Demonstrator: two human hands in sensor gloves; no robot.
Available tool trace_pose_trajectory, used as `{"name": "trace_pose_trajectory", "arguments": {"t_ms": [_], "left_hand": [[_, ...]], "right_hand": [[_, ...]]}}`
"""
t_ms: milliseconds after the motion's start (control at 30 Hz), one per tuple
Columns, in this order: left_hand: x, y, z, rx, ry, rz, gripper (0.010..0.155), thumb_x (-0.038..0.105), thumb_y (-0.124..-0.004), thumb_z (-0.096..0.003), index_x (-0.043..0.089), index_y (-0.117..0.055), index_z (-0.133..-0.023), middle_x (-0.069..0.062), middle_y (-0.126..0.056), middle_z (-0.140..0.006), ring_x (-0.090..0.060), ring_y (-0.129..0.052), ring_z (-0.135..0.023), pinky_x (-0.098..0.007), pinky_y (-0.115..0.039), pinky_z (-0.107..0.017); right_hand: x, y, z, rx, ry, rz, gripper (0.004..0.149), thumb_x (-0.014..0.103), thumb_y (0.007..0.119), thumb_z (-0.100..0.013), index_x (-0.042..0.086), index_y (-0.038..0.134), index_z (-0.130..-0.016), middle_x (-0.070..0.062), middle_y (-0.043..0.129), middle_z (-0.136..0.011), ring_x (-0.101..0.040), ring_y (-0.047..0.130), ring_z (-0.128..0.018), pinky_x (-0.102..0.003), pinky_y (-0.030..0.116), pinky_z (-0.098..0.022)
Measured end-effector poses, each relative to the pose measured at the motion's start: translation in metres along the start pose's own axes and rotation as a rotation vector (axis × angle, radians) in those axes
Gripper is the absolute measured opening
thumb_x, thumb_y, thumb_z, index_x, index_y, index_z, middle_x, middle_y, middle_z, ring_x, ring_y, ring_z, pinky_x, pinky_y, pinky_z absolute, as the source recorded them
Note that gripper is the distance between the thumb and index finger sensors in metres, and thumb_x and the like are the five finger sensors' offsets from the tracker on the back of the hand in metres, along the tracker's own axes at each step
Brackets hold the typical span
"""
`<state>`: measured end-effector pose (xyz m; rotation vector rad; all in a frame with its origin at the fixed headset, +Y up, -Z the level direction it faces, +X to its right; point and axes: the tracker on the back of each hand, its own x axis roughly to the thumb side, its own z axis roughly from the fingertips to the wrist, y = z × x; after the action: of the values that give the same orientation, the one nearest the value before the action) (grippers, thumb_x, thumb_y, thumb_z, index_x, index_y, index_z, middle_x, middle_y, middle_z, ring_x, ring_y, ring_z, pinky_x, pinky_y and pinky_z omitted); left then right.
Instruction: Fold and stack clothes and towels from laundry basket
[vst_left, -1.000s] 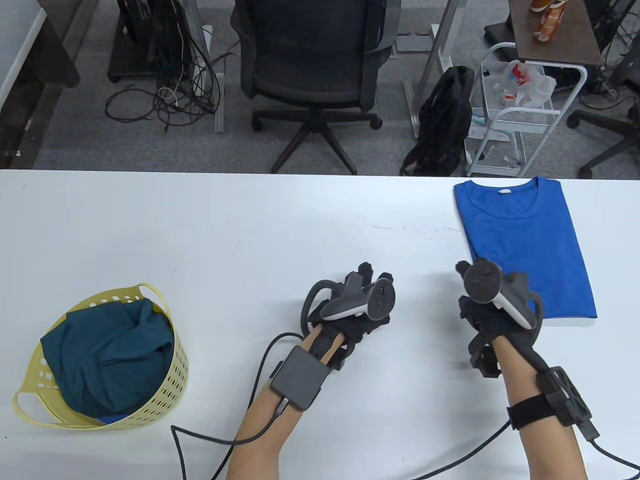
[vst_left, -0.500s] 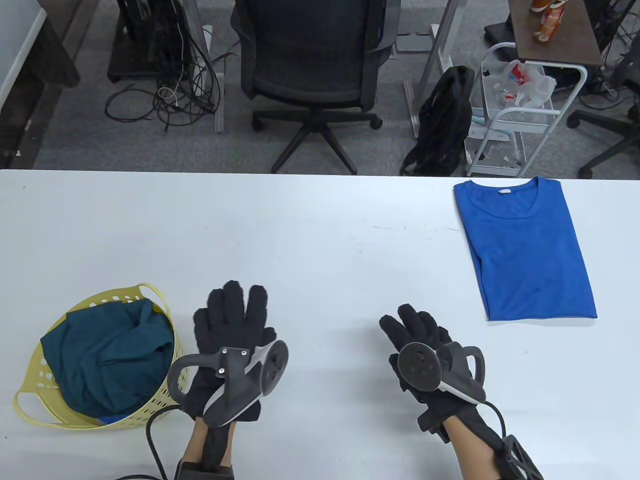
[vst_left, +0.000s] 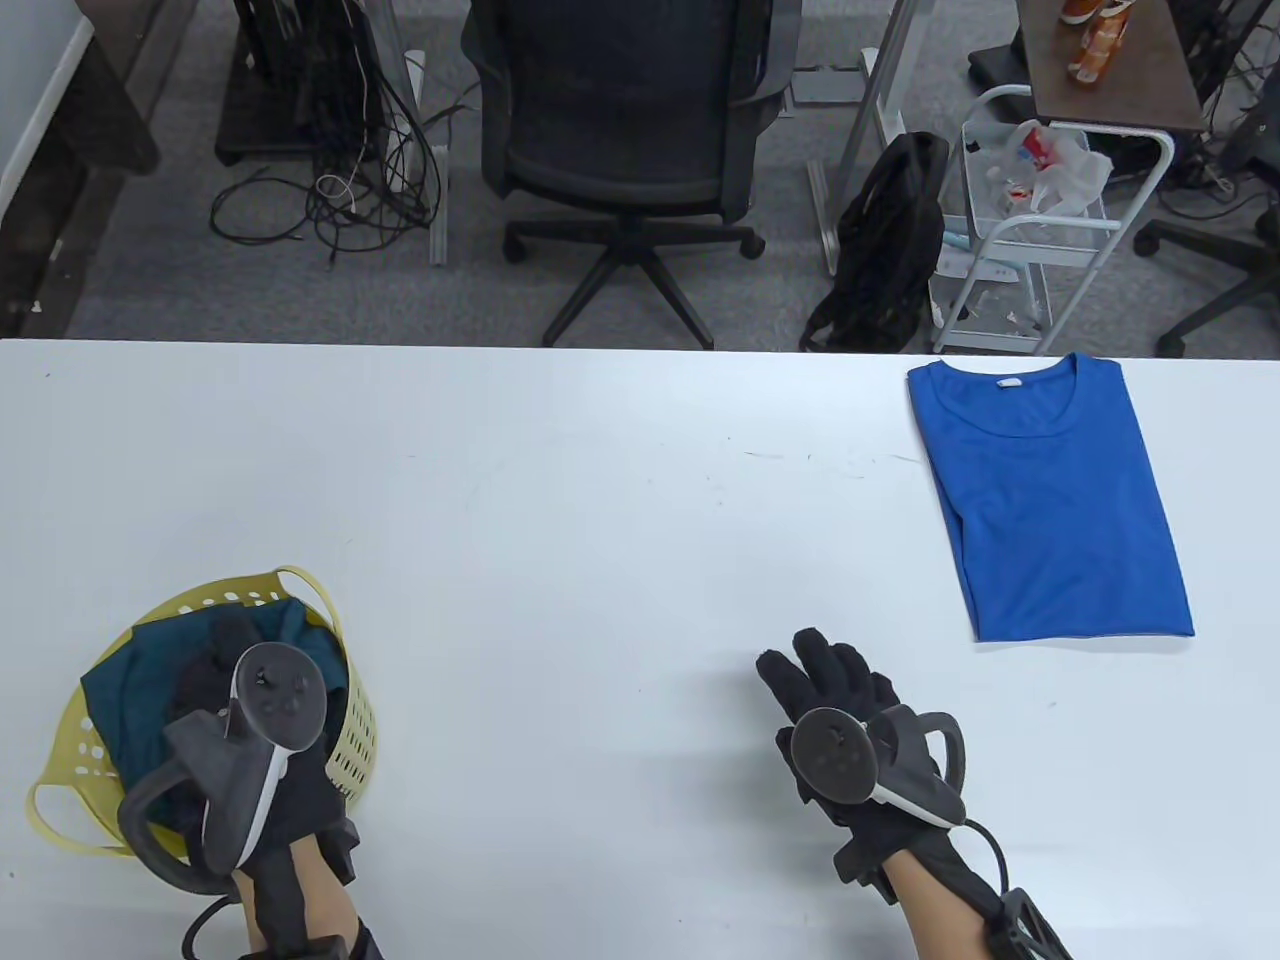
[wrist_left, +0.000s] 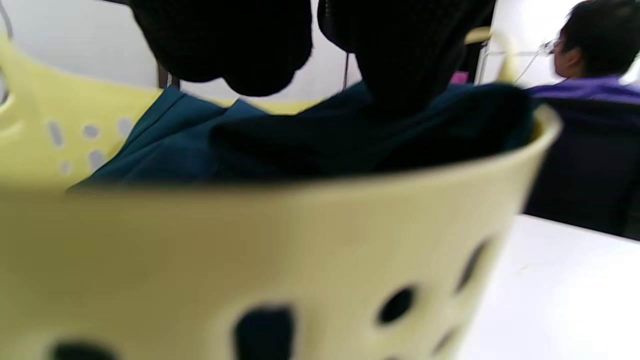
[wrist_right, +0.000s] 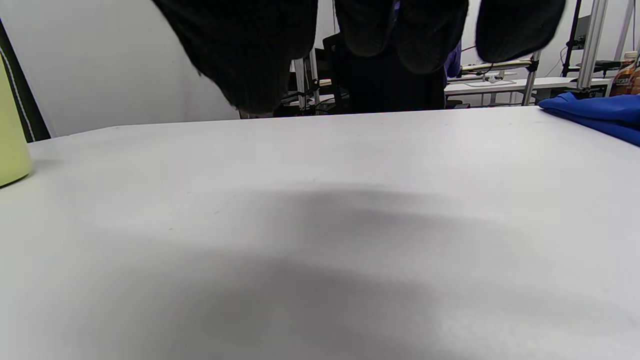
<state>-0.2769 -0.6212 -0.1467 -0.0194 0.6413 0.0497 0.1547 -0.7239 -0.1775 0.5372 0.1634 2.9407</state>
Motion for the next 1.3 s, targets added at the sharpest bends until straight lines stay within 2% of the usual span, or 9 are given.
{"name": "trace_pose_trajectory", "arguments": {"t_ms": [233,400,500,700,800,1000,1100,1167,1300], "left_hand": [[0.007,-0.026,-0.017,-0.093,0.019,-0.061,0.070,0.044,-0.088,-0.0534,0.031,-0.065,-0.119,-0.037,-0.048,-0.127,-0.065,-0.056,-0.106,-0.072,-0.063,-0.072],[0.003,-0.026,-0.019,-0.058,0.034,0.039,0.047,0.039,-0.073,-0.0623,0.030,-0.068,-0.108,-0.035,-0.066,-0.121,-0.062,-0.070,-0.103,-0.069,-0.067,-0.071],[0.000,-0.012,-0.008,0.112,0.006,0.185,0.050,0.036,-0.068,-0.0648,0.009,-0.063,-0.107,-0.022,-0.085,-0.106,-0.045,-0.090,-0.093,-0.060,-0.078,-0.068],[-0.011,0.034,0.043,0.601,-0.264,0.592,0.051,0.033,-0.063,-0.0652,0.006,-0.053,-0.107,-0.011,-0.087,-0.096,-0.031,-0.098,-0.081,-0.061,-0.077,-0.068],[-0.009,0.049,0.065,0.668,-0.361,0.649,0.051,0.033,-0.061,-0.0658,0.007,-0.050,-0.108,-0.008,-0.086,-0.092,-0.026,-0.097,-0.073,-0.058,-0.079,-0.067],[0.012,0.038,0.056,0.430,-0.217,0.376,0.065,0.048,-0.074,-0.0626,0.010,-0.055,-0.112,-0.004,-0.092,-0.081,-0.009,-0.098,-0.044,-0.034,-0.091,-0.039],[0.024,0.026,0.042,0.200,-0.143,0.174,0.109,0.057,-0.082,-0.0541,-0.004,-0.023,-0.123,-0.037,-0.064,-0.114,-0.011,-0.099,-0.047,-0.033,-0.091,-0.038],[0.029,0.015,0.034,0.033,-0.122,0.090,0.122,0.061,-0.086,-0.0483,-0.009,-0.016,-0.120,-0.056,-0.054,-0.113,-0.019,-0.103,-0.051,-0.038,-0.093,-0.038],[0.033,-0.004,0.015,-0.067,-0.091,0.021,0.123,0.060,-0.091,-0.0421,-0.005,-0.018,-0.118,-0.053,-0.073,-0.107,-0.018,-0.104,-0.044,-0.040,-0.094,-0.034]], "right_hand": [[-0.003,0.001,0.000,-0.028,-0.019,-0.033,0.072,0.027,0.079,-0.058,0.014,0.042,-0.118,-0.029,0.036,-0.121,-0.058,0.048,-0.104,-0.075,0.052,-0.069],[-0.007,0.003,0.001,-0.034,-0.009,-0.038,0.071,0.028,0.079,-0.058,0.014,0.042,-0.118,-0.029,0.036,-0.121,-0.058,0.048,-0.104,-0.075,0.052,-0.069],[-0.008,0.004,0.000,-0.031,-0.010,-0.042,0.070,0.028,0.078,-0.058,0.014,0.043,-0.117,-0.029,0.036,-0.121,-0.058,0.048,-0.103,-0.075,0.052,-0.069],[-0.011,0.013,-0.003,-0.001,0.005,-0.042,0.069,0.030,0.076,-0.059,0.014,0.043,-0.117,-0.029,0.036,-0.120,-0.060,0.049,-0.102,-0.075,0.052,-0.069],[-0.012,0.016,-0.003,0.005,0.008,-0.039,0.069,0.030,0.076,-0.059,0.013,0.043,-0.117,-0.030,0.036,-0.120,-0.060,0.049,-0.102,-0.075,0.052,-0.069],[-0.011,0.016,-0.003,-0.005,-0.004,-0.030,0.069,0.031,0.076,-0.059,0.013,0.043,-0.117,-0.030,0.035,-0.120,-0.059,0.049,-0.103,-0.075,0.052,-0.069],[-0.010,0.016,-0.002,-0.008,-0.008,-0.026,0.069,0.032,0.076,-0.059,0.013,0.044,-0.117,-0.030,0.035,-0.120,-0.059,0.049,-0.103,-0.075,0.052,-0.069],[-0.010,0.016,-0.002,-0.014,-0.010,-0.030,0.069,0.033,0.075,-0.060,0.013,0.044,-0.117,-0.030,0.035,-0.120,-0.059,0.049,-0.103,-0.075,0.052,-0.069],[-0.010,0.016,-0.002,-0.024,-0.016,-0.038,0.069,0.034,0.075,-0.060,0.013,0.043,-0.117,-0.030,0.035,-0.120,-0.059,0.049,-0.103,-0.075,0.052,-0.069]]}}
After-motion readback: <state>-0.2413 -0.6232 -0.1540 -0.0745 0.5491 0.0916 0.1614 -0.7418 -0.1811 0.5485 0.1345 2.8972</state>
